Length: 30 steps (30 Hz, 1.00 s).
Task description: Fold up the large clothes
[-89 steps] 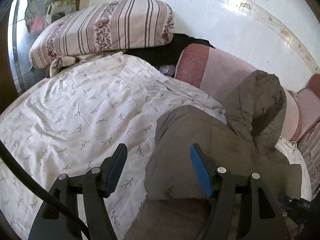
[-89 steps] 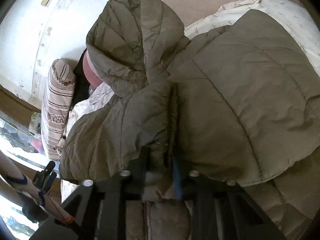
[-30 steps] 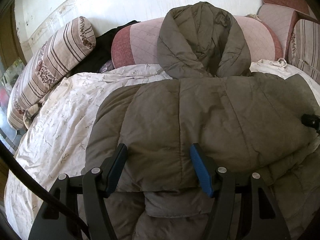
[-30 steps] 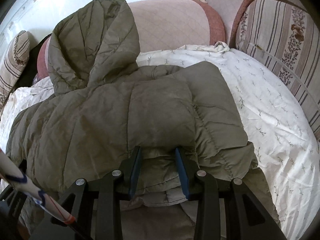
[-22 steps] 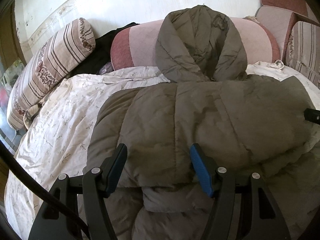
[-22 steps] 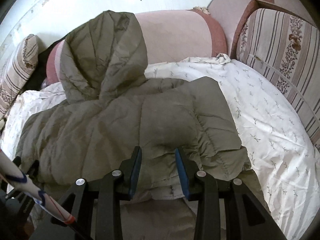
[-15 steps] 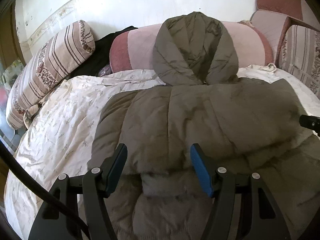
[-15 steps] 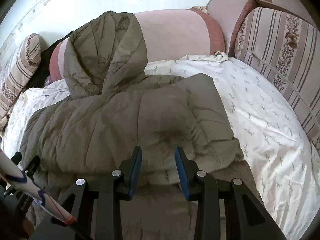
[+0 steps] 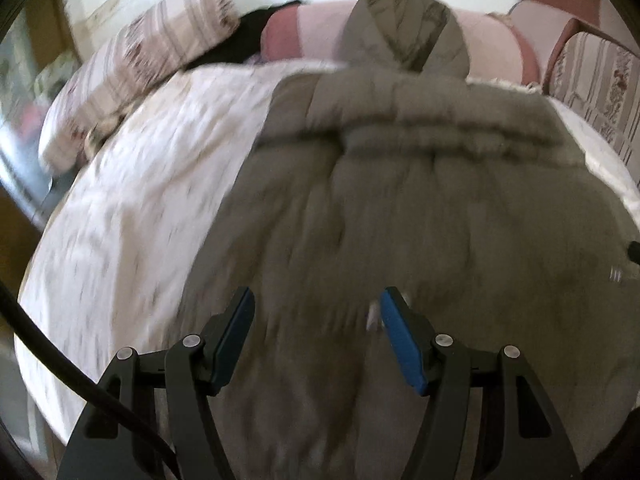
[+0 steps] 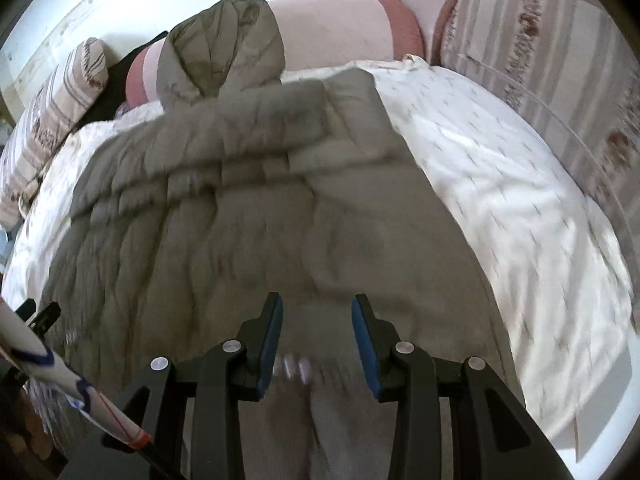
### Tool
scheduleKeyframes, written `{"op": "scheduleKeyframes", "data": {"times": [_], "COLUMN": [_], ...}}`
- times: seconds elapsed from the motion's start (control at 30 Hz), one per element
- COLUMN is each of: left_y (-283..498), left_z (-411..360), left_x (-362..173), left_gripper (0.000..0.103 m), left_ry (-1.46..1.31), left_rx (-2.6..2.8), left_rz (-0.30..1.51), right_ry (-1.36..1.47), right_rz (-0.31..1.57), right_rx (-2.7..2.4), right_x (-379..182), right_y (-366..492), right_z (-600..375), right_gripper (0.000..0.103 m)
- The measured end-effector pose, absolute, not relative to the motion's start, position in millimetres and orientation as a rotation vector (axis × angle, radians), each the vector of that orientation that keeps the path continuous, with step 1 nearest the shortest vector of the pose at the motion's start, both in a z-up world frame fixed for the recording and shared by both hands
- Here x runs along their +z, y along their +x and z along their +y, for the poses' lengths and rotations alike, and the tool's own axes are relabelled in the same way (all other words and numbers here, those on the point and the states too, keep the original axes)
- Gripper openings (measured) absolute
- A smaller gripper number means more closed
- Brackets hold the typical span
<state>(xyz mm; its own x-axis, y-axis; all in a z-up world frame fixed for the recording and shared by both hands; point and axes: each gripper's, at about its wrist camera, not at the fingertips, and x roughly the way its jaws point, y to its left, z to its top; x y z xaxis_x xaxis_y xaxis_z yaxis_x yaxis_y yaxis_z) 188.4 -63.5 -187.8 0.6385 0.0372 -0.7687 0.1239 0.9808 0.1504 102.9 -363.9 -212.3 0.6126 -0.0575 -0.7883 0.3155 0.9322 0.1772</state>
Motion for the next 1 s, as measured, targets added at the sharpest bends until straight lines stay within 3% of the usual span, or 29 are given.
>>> {"op": "scheduleKeyframes", "data": {"times": [0.23, 0.4, 0.5, 0.77, 1.0], "left_y": [153.1, 127.0, 120.1, 109.4, 113.8], "left_z": [-72.5, -80.5, -88.6, -96.9, -94.4], "left_x": [-204.2, -172.8, -151.5, -107.3, -86.7], "left_gripper": [0.065, 0.065, 0.065, 0.065, 0.065], "left_ry": [0.230, 0.193, 0.188, 0.152, 0.134], "left_rx": [-0.006, -0.051, -0.065, -0.096, -0.100], "left_rz": [0.892, 0.793, 0.740, 0.648, 0.594], "right_ry": [0.315, 0.293, 0.254, 0.185, 0.209], "right_rz": [0.941, 0.892, 0.869, 0.970, 0.920], "right_rx": [-0.223, -0.208, -0.190, -0.126, -0.103], "right_x": [-246.5, -229.5, -219.8, -253.3, -219.4], "right_y": [54.8, 30.7, 20.5, 20.8, 17.0], "right_z": [-340.6, -326.8, -313.1, -277.9, -288.8], "right_gripper": [0.041, 0.041, 0.050, 0.051, 0.051]}}
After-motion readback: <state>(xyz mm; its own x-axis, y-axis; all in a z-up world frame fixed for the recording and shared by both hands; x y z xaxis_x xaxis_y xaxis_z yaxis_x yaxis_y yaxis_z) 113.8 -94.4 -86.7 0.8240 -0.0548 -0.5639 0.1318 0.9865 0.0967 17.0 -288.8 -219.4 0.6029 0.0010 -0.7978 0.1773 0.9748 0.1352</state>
